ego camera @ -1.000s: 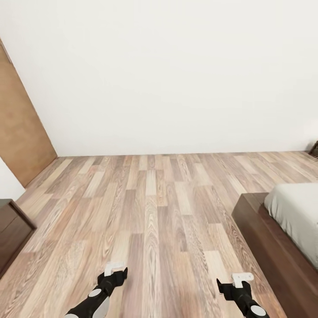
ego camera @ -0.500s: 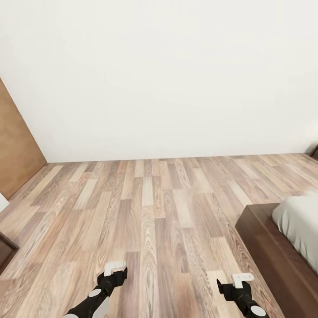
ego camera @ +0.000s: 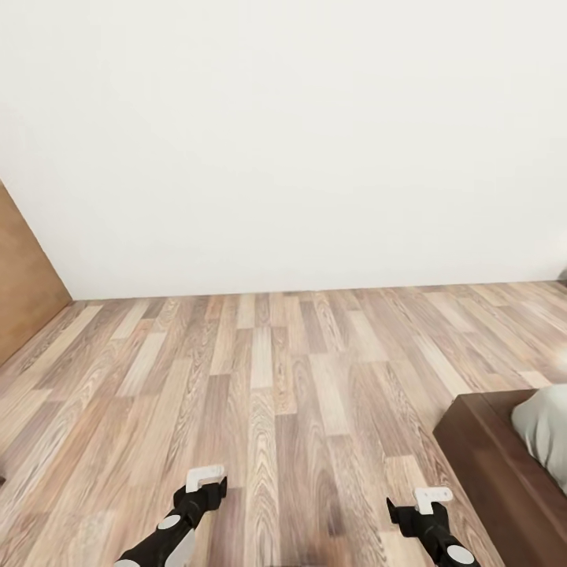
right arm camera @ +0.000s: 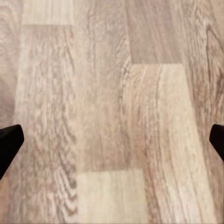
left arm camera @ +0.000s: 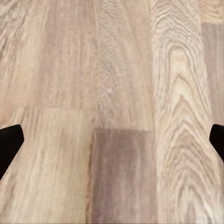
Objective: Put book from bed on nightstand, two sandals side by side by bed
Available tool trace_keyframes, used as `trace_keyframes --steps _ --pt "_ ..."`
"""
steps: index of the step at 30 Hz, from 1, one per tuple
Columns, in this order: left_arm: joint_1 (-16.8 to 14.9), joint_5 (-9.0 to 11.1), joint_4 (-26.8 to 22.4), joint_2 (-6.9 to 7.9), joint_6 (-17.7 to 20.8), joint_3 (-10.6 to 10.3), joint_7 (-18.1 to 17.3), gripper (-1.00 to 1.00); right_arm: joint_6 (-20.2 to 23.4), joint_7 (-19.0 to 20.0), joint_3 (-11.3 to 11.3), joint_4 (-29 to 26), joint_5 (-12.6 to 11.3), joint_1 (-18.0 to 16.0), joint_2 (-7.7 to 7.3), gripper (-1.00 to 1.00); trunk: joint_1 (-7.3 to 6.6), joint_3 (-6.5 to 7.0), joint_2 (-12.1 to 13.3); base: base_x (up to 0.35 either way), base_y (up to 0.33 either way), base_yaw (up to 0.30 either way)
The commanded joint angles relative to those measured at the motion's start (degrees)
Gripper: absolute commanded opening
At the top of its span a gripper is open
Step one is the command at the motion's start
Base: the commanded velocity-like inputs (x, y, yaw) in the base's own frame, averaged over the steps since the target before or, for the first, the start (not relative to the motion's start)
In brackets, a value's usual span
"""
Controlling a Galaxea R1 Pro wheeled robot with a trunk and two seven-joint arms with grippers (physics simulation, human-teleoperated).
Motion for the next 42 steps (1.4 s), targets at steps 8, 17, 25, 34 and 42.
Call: trace_keyframes --steps 8,17,25,34,42 --pt "-0.03 0.48 0.05 0.01 -0.22 -0.49 0.27 1.00 -0.23 -0.07 0.38 0.10 -0.61 -0.04 -0.07 1.00 0.02 -0.05 -0.02 0.331 0.016 -0.019" --pt "-0.03 0.48 0.05 0.08 -0.22 -0.49 0.27 1.00 -0.26 -0.09 0.38 0.15 -0.68 -0.04 -0.07 1.00 0.02 -0.05 -0.02 0.331 0.085 -0.118" --pt "-0.03 0.48 0.05 0.06 -0.22 -0.49 0.27 1.00 -0.26 -0.08 0.38 0.11 -0.64 -0.04 -0.07 1.00 0.02 -0.05 -0.02 0.331 0.124 -0.159" --pt "-0.03 0.48 0.05 0.09 -0.22 -0.49 0.27 1.00 -0.27 -0.15 0.38 0.12 -0.61 -0.04 -0.07 1.00 0.02 -0.05 -0.02 0.331 0.095 -0.254" --pt "-0.03 0.51 0.05 0.13 -0.22 -0.49 0.27 1.00 -0.28 -0.17 0.38 0.09 -0.61 -0.04 -0.07 1.00 0.02 -0.05 -0.02 0.331 0.044 -0.268"
